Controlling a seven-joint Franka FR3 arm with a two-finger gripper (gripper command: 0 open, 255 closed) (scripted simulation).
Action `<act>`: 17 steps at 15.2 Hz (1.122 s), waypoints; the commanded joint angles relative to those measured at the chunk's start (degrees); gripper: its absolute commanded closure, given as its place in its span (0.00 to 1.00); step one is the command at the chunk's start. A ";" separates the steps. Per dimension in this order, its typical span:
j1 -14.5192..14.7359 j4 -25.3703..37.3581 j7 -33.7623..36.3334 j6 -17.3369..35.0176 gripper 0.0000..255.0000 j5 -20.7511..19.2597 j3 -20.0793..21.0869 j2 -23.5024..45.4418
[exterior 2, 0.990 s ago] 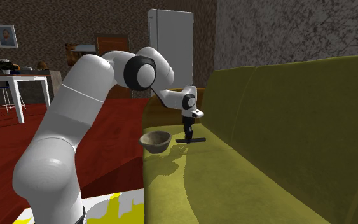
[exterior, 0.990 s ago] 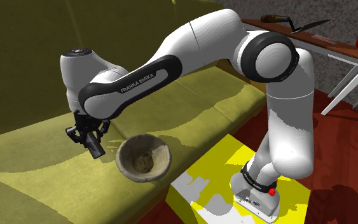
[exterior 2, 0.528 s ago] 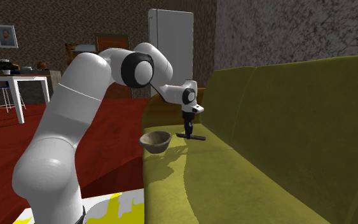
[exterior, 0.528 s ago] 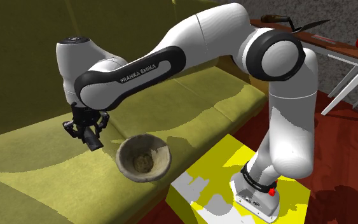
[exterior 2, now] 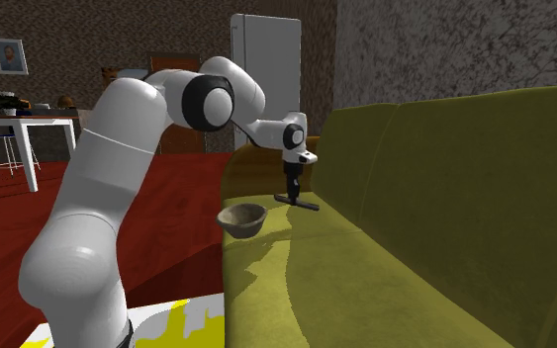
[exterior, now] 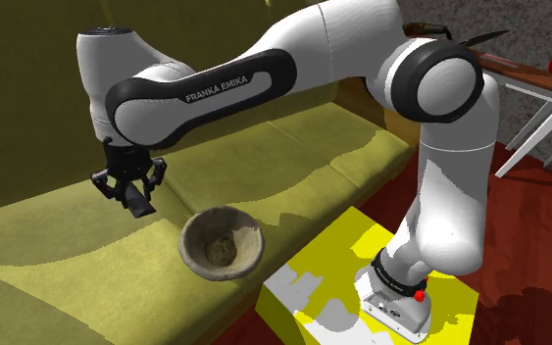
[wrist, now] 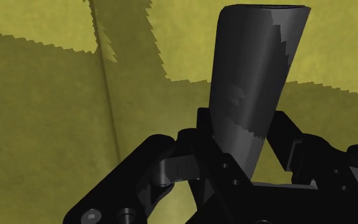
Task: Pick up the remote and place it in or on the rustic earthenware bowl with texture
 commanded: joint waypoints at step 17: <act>0.19 10.01 -0.60 -12.51 1.00 1.43 0.83 -2.75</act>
